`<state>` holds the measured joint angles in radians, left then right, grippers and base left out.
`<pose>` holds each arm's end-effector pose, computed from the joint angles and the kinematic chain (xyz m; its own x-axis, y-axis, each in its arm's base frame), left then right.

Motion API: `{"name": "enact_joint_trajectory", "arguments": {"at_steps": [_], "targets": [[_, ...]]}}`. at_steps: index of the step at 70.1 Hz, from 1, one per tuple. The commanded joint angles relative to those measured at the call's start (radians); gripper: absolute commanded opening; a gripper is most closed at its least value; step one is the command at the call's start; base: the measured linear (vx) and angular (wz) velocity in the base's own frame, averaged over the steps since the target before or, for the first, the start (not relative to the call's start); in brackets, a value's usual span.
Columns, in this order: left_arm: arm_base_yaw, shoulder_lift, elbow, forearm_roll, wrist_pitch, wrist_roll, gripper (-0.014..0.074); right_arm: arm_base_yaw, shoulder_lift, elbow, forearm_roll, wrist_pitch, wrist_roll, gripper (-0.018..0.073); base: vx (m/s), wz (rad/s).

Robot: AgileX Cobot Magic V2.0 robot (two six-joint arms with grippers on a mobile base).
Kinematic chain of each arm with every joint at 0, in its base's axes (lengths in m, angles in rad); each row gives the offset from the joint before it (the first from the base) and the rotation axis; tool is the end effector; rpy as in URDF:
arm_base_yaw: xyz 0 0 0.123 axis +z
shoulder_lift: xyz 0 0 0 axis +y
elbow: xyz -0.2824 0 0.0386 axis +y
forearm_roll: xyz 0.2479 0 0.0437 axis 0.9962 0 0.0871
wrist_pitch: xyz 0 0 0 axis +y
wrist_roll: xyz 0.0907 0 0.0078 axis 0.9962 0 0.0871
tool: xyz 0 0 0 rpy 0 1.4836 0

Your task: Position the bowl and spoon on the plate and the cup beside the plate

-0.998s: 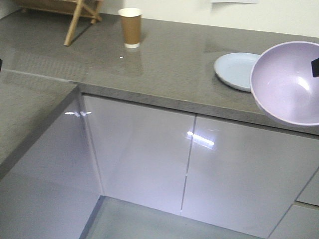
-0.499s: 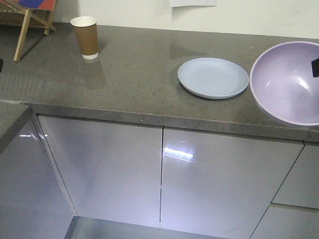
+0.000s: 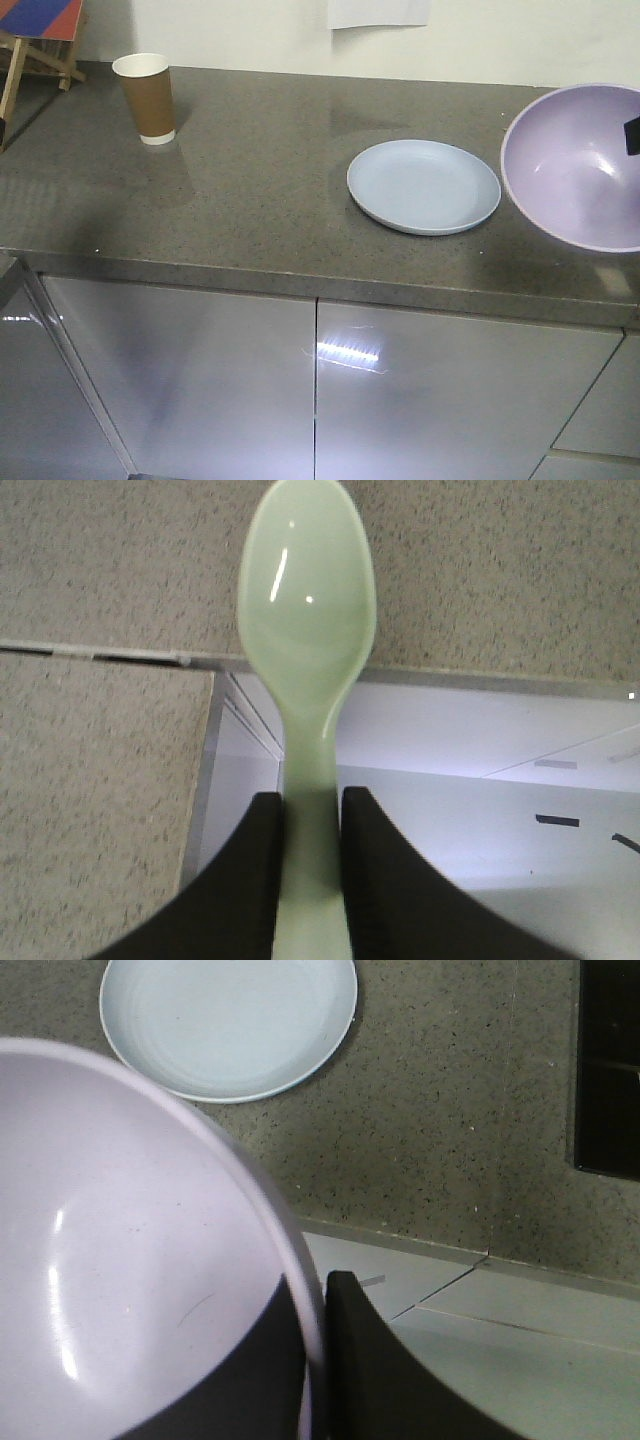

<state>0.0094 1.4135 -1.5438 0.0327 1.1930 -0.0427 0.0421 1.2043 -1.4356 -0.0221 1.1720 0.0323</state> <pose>0.2849 0.0054 0.4081 -0.8266 -0.0384 -0.5614 -0.0518 0.9986 0.0080 0.2257 0.0077 0.4312 -0.7533 -0.0080 -0.6576 -0.0108 0.9999 0.0003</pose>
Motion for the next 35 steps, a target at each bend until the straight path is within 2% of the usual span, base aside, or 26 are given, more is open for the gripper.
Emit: {"name": "enact_joint_trajectory", "arguments": {"at_steps": [1,35], "targets": [[-0.005,-0.033,-0.03,-0.003,-0.05,-0.004,-0.0006,-0.006,-0.02,-0.025,-0.002,-0.051,-0.002,-0.0006,0.18,-0.06],[-0.005,-0.033,-0.03,-0.003,-0.05,-0.004,-0.0006,-0.006,-0.02,-0.025,-0.002,-0.051,-0.002,-0.0006,0.17,-0.08]]}}
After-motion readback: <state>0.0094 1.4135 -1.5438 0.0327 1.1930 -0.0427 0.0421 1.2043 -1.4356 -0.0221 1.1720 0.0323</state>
